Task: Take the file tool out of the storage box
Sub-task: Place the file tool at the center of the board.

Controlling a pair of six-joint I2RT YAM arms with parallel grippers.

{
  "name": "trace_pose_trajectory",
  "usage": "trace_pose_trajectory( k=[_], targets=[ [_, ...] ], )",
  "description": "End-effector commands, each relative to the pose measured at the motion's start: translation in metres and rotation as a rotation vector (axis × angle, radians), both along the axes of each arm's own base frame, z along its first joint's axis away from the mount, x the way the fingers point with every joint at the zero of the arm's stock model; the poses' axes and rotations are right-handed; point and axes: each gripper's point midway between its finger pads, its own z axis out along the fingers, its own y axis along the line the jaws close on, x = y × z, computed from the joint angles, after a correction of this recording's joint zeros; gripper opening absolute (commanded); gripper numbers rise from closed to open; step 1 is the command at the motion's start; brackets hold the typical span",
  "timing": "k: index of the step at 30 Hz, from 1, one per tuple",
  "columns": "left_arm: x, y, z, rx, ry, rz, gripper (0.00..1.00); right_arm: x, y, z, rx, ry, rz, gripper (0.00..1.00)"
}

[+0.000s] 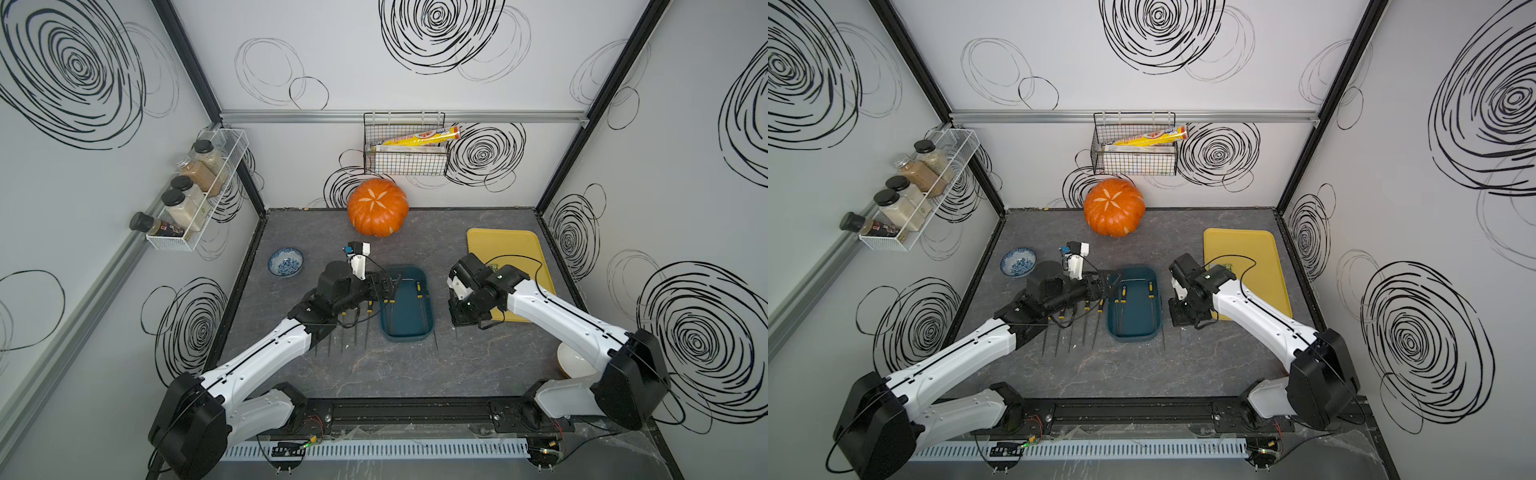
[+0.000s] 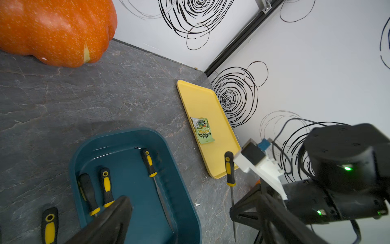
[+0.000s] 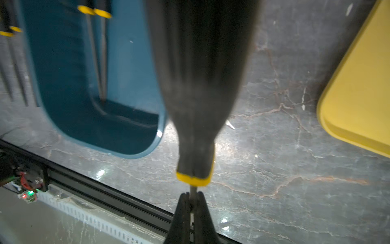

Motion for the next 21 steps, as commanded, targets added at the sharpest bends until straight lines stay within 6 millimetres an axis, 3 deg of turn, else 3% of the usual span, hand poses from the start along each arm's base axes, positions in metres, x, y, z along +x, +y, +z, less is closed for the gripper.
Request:
trace_pose_trajectory(
  k=[1,8,21],
  targets=[
    [0.003,-0.005,0.007,-0.022,-0.021,-0.022,0.99,-0.016,-0.012,-0.023,-0.060,0.118,0.045,0.00],
    [0.004,-0.008,0.004,-0.017,-0.010,-0.037,0.99,-0.024,-0.005,-0.059,-0.058,0.237,0.085,0.00],
    [0.005,-0.013,-0.002,-0.009,0.014,-0.059,0.99,-0.012,0.012,-0.085,-0.054,0.305,0.123,0.00]
  ],
)
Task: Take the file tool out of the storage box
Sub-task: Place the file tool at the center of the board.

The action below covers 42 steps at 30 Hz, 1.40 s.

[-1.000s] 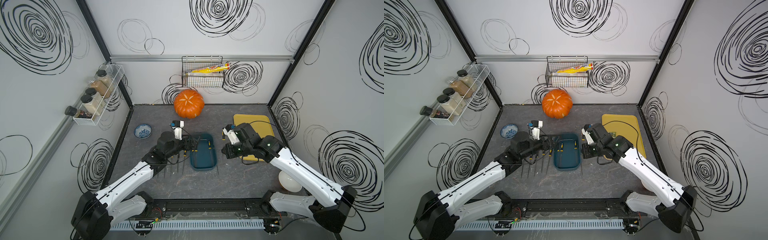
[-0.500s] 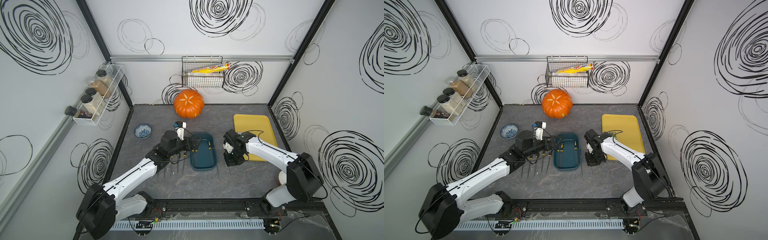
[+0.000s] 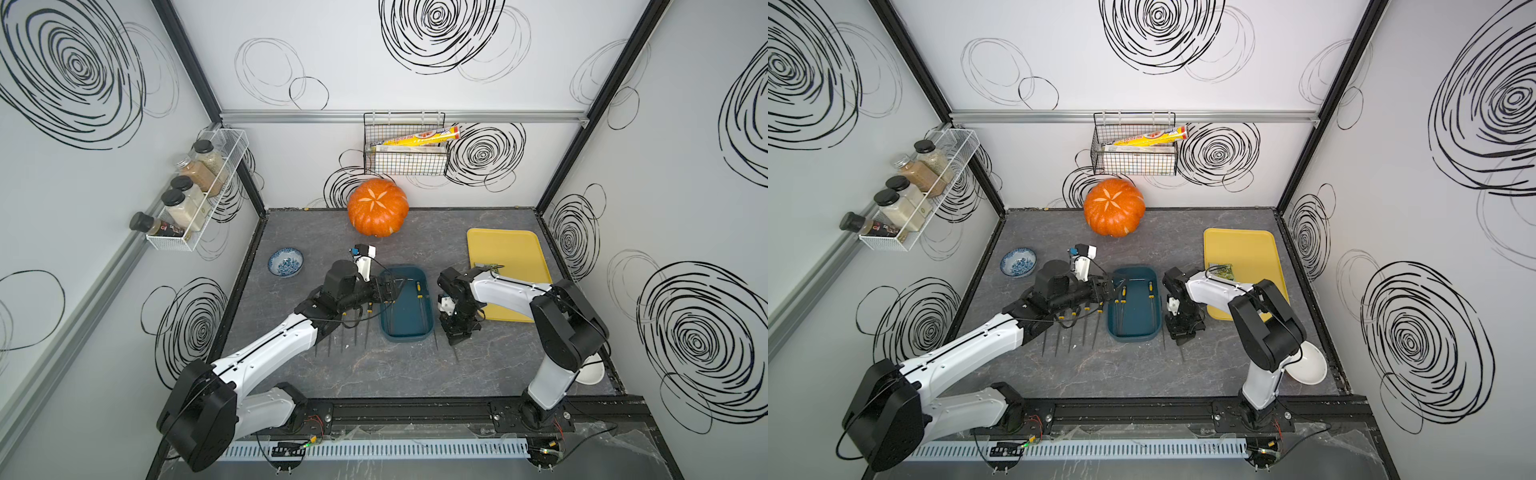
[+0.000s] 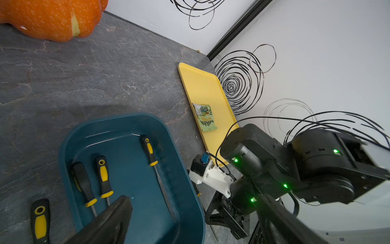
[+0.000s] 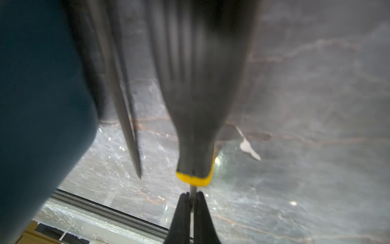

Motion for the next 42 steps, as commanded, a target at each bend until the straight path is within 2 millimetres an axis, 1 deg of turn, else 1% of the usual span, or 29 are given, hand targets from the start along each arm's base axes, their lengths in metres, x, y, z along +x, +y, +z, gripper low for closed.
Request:
trace_pose_trajectory(
  k=[1,7,14,19,24,25,26,34,36,38,42],
  targets=[
    [0.005,-0.005,0.017,-0.026,-0.044,-0.014,0.99,0.011,0.010,0.003,0.035,-0.012,0.011,0.00],
    [0.004,-0.006,0.016,-0.018,-0.036,-0.018,0.99,0.008,0.013,-0.009,0.045,0.028,0.009,0.00],
    [0.003,-0.008,0.016,-0.016,-0.035,-0.022,0.99,0.016,0.009,-0.009,0.051,0.011,-0.026,0.00],
    [0.004,-0.008,0.015,-0.012,-0.031,-0.022,0.99,0.017,0.009,-0.011,0.055,0.014,-0.023,0.06],
    [0.004,-0.008,0.013,-0.007,-0.029,-0.022,0.99,0.015,0.007,-0.014,0.049,0.021,-0.020,0.07],
    [0.005,-0.009,0.013,-0.007,-0.028,-0.023,0.99,0.015,0.006,-0.014,0.043,0.021,-0.019,0.08],
    [0.005,-0.009,0.012,-0.006,-0.027,-0.023,0.99,0.016,0.006,-0.014,0.042,0.018,-0.018,0.13],
    [0.005,-0.009,0.013,-0.006,-0.026,-0.024,0.99,0.021,0.002,-0.016,0.024,0.018,-0.021,0.11],
    [0.005,-0.009,0.011,-0.003,-0.022,-0.023,0.99,0.021,0.006,-0.013,0.050,0.012,-0.023,0.12],
    [0.006,-0.008,0.007,0.015,-0.010,-0.013,0.99,0.026,0.007,-0.004,0.060,-0.019,-0.029,0.16],
    [0.012,-0.009,-0.010,0.096,0.032,0.001,0.99,0.038,0.012,0.023,0.102,-0.108,-0.036,0.26]
  ],
)
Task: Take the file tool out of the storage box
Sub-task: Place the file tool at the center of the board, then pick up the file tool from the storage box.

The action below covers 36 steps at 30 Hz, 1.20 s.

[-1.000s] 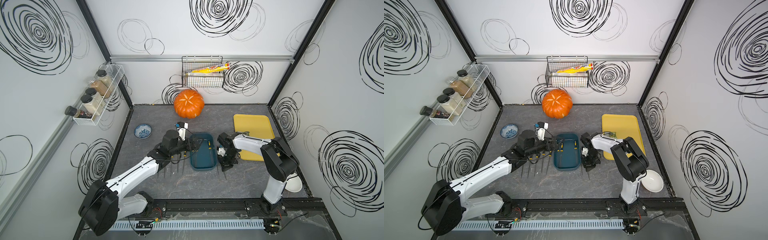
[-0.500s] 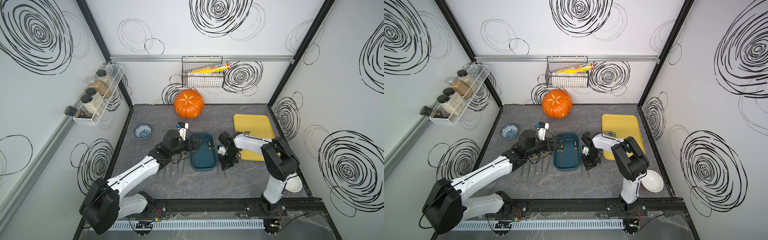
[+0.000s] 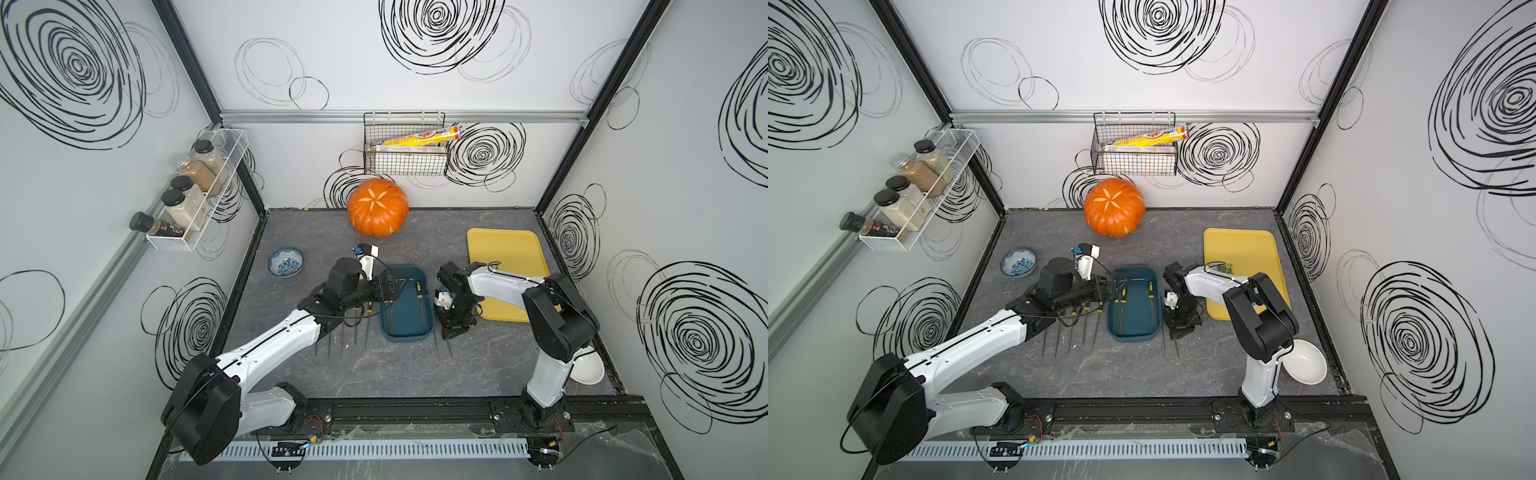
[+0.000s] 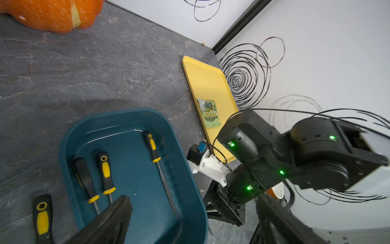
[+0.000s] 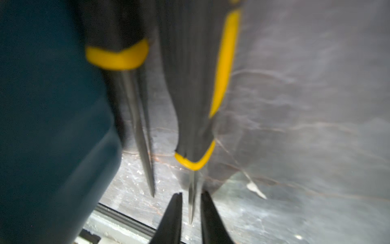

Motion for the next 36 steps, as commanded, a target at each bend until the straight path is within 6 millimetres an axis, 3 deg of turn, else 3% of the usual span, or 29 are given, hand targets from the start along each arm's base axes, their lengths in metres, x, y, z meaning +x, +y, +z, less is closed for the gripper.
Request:
trace_pose_trajectory(
  k=[1,6,11,15,19,23,26,29,36],
  targets=[
    [0.009,-0.004,-0.005,0.063,0.002,0.007,0.99,0.018,0.005,0.030,0.042,-0.116,-0.014,0.27],
    [0.018,-0.007,-0.037,0.227,0.065,0.032,0.90,0.018,0.002,0.062,0.077,-0.196,-0.023,0.28],
    [0.026,-0.005,-0.075,0.525,0.109,0.121,0.81,0.017,-0.010,0.109,0.118,-0.366,-0.078,0.31],
    [0.035,-0.003,-0.109,0.672,0.197,0.155,0.78,0.001,-0.008,0.139,0.248,-0.451,-0.120,0.33],
    [0.045,-0.001,-0.126,0.756,0.227,0.174,0.64,-0.013,-0.001,0.156,0.387,-0.514,-0.139,0.33],
    [0.050,0.000,-0.139,0.793,0.252,0.176,0.63,-0.017,0.014,0.183,0.605,-0.645,-0.202,0.33],
    [0.052,0.002,-0.150,0.826,0.273,0.174,0.60,-0.009,0.008,0.184,0.625,-0.750,-0.233,0.33],
    [0.053,-0.002,-0.159,0.825,0.285,0.154,0.51,-0.007,0.014,0.172,0.659,-0.756,-0.217,0.33],
    [0.053,-0.004,-0.177,0.855,0.315,0.144,0.44,-0.004,0.031,0.138,0.690,-0.697,-0.164,0.32]
  ],
)
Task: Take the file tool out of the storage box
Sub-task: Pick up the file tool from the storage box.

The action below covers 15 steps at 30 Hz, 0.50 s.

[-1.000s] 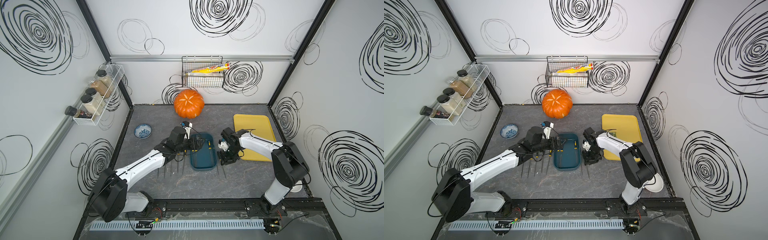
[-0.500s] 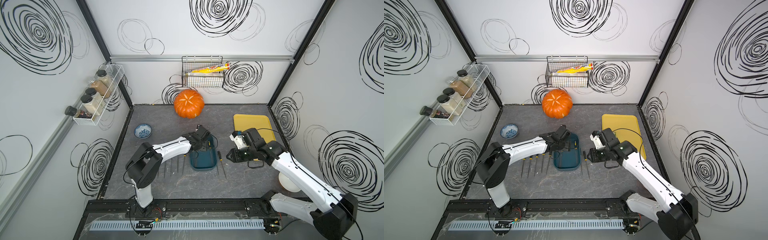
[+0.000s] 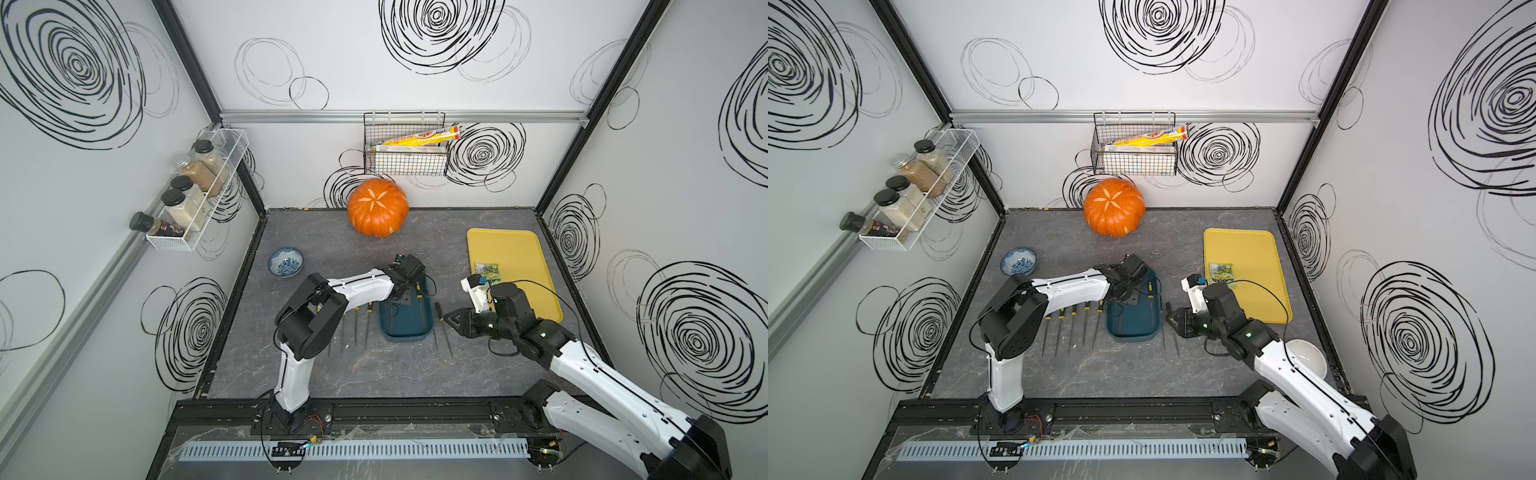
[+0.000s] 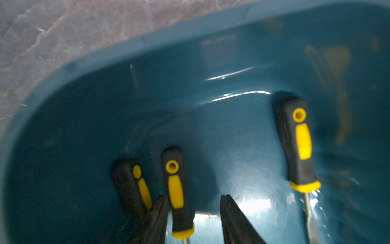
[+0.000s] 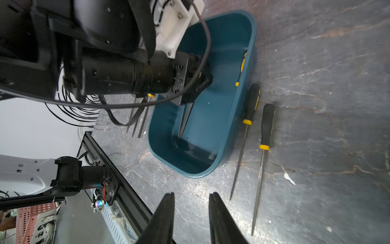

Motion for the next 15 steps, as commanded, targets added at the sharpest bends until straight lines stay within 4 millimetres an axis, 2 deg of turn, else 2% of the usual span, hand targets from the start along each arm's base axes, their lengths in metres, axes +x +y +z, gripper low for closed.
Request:
trace_pose_trajectory(
  k=[1,4,7,11,15],
  targets=[
    [0.002,0.001,-0.005,0.025,0.013,-0.004,0.42,0.007,0.014,0.007,0.061,-0.053,0.041,0.32],
    [0.000,-0.003,-0.007,0.017,0.024,-0.014,0.35,0.009,0.015,-0.001,0.039,-0.047,0.048,0.32],
    [-0.002,-0.009,-0.010,0.006,0.032,-0.026,0.33,0.009,0.015,-0.007,0.038,-0.045,0.050,0.32],
    [-0.004,-0.015,-0.014,-0.006,0.054,-0.042,0.16,0.009,0.016,-0.009,0.047,-0.047,0.053,0.32],
    [-0.003,-0.024,0.007,-0.078,0.015,-0.067,0.09,0.008,0.017,-0.007,0.056,-0.052,0.058,0.32]
  ],
)
